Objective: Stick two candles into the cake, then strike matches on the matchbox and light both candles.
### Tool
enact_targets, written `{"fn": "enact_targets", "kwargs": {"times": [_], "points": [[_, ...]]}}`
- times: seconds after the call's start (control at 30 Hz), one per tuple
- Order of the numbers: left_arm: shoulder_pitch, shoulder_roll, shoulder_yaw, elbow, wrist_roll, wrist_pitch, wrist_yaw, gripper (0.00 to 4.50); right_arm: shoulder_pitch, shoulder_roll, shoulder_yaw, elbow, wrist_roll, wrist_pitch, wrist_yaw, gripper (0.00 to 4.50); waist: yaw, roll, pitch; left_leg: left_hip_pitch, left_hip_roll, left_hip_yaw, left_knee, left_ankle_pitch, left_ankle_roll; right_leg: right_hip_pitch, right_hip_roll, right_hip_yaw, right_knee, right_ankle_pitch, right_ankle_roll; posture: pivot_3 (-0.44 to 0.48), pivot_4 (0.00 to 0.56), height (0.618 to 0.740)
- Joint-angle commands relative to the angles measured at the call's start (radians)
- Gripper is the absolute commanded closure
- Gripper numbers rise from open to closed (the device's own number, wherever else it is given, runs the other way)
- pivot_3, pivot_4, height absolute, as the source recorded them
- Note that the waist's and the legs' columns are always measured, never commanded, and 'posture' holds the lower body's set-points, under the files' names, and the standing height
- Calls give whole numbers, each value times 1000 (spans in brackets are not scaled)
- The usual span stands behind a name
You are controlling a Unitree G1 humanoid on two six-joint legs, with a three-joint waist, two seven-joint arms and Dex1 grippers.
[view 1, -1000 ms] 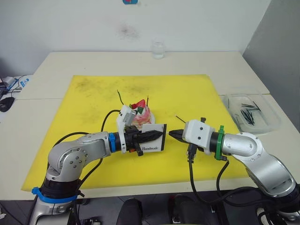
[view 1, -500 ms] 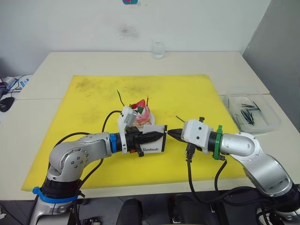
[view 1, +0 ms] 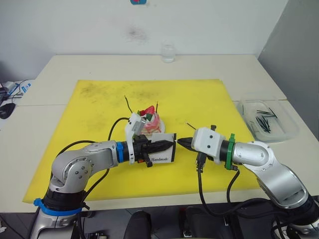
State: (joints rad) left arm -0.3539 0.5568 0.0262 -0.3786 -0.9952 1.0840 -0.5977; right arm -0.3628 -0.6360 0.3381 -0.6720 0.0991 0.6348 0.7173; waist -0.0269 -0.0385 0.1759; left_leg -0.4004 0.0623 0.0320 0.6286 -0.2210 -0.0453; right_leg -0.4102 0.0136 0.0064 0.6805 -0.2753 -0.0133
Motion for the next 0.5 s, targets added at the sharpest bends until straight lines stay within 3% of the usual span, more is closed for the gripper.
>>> {"fn": "enact_targets", "kwargs": {"times": [0.03, 0.23, 0.5], "points": [[7, 0, -56, -58, -47, 28, -71, 4500, -64, 87, -47, 24, -41, -37, -107, 4475, -2, 0, 0, 0, 0, 0, 0, 0, 0, 0, 0, 0, 0, 0, 0, 0, 150, 740], [59, 33, -23, -73, -58, 44, -67, 4500, -93, 109, -174, 42, -66, -45, -180, 4475, 1, -1, -1, 0, 0, 0, 0, 0, 0, 0, 0, 1, 0, 0, 0, 0, 150, 740], [117, 83, 41, -82, -64, 40, -55, 4500, -88, 120, -149, 14, -42, -20, -168, 4475, -2, -1, -1, 0, 0, 0, 0, 0, 0, 0, 0, 0, 1, 0, 0, 0, 150, 740]]}}
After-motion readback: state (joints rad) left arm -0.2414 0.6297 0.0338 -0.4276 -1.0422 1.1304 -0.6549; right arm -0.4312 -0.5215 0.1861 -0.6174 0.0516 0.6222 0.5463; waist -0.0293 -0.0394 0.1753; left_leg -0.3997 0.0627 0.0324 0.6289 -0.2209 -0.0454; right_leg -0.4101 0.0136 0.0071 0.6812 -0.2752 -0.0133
